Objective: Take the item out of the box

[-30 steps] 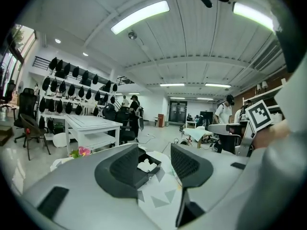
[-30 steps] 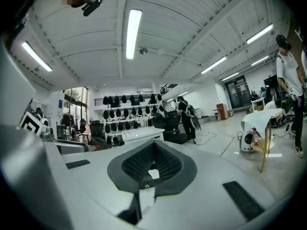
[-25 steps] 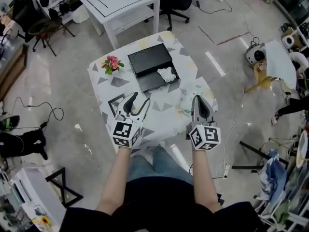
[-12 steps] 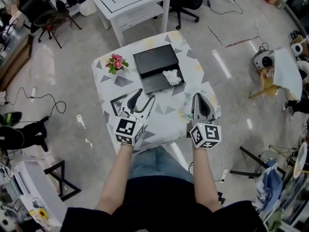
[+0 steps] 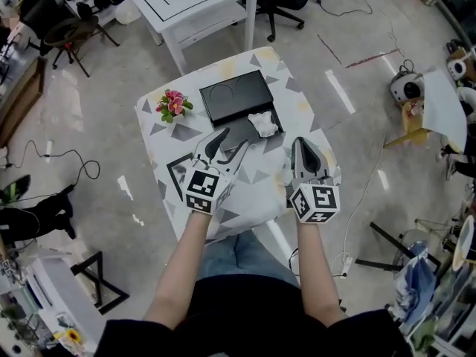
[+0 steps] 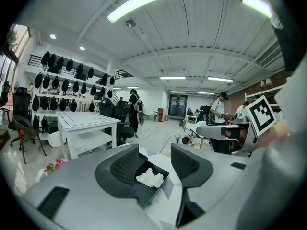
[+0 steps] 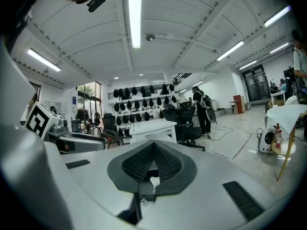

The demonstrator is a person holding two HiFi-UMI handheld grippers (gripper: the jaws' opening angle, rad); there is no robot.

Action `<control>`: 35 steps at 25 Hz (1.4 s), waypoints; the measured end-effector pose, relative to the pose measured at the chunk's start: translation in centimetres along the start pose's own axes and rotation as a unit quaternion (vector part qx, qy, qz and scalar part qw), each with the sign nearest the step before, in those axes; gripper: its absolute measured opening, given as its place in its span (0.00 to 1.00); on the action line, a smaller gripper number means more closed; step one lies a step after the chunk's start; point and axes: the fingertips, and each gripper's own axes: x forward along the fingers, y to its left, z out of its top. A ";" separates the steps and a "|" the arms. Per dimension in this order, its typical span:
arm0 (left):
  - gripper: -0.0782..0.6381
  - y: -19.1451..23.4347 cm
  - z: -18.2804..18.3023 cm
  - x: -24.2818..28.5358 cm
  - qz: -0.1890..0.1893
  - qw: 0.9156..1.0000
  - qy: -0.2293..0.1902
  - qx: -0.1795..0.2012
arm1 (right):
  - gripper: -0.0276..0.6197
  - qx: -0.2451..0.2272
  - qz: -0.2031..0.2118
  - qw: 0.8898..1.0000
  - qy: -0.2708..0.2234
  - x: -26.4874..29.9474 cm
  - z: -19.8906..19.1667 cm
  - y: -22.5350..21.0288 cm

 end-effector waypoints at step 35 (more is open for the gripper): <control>0.41 1.3 -18.9 21.4 -0.073 0.931 0.355 0.049 | 0.05 -0.033 0.031 0.990 0.137 11.7 -9.4 -6.8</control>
